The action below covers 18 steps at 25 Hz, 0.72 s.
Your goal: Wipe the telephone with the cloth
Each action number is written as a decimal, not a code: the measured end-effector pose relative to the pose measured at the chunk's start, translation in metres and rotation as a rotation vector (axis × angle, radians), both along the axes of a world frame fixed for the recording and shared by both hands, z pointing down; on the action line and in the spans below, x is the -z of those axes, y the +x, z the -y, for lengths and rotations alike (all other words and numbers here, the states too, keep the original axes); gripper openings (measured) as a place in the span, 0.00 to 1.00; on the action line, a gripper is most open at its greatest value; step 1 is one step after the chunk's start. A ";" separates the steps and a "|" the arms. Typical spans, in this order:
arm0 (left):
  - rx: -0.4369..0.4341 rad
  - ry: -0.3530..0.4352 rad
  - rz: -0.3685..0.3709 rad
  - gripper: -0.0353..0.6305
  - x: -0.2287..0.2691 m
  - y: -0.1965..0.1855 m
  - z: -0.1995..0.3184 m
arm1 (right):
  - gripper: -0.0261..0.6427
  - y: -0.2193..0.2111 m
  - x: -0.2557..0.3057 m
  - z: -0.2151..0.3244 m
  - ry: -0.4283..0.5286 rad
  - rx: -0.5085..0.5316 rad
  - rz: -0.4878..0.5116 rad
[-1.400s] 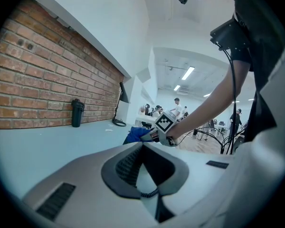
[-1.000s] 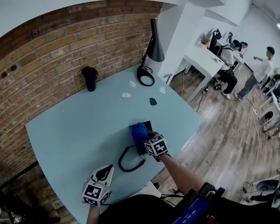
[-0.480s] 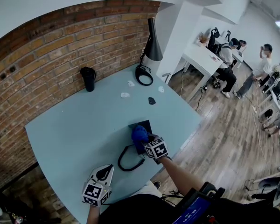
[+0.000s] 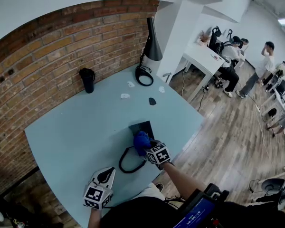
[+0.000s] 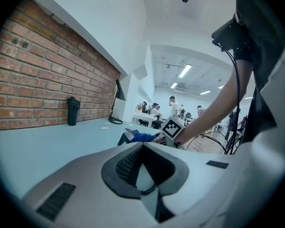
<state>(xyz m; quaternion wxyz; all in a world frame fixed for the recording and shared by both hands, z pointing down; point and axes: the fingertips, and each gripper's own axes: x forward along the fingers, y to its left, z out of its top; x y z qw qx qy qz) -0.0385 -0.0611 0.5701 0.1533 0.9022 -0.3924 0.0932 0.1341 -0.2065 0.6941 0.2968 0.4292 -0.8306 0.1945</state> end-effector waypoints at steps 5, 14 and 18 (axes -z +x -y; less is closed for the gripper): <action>-0.010 0.000 0.004 0.07 0.000 0.003 -0.002 | 0.25 0.003 -0.005 -0.009 -0.013 0.005 0.001; -0.017 -0.001 0.006 0.07 -0.001 0.005 -0.003 | 0.25 0.006 -0.014 -0.027 -0.031 0.007 -0.002; -0.020 -0.002 0.009 0.08 -0.002 0.007 -0.005 | 0.25 0.008 -0.017 -0.033 -0.036 0.006 -0.001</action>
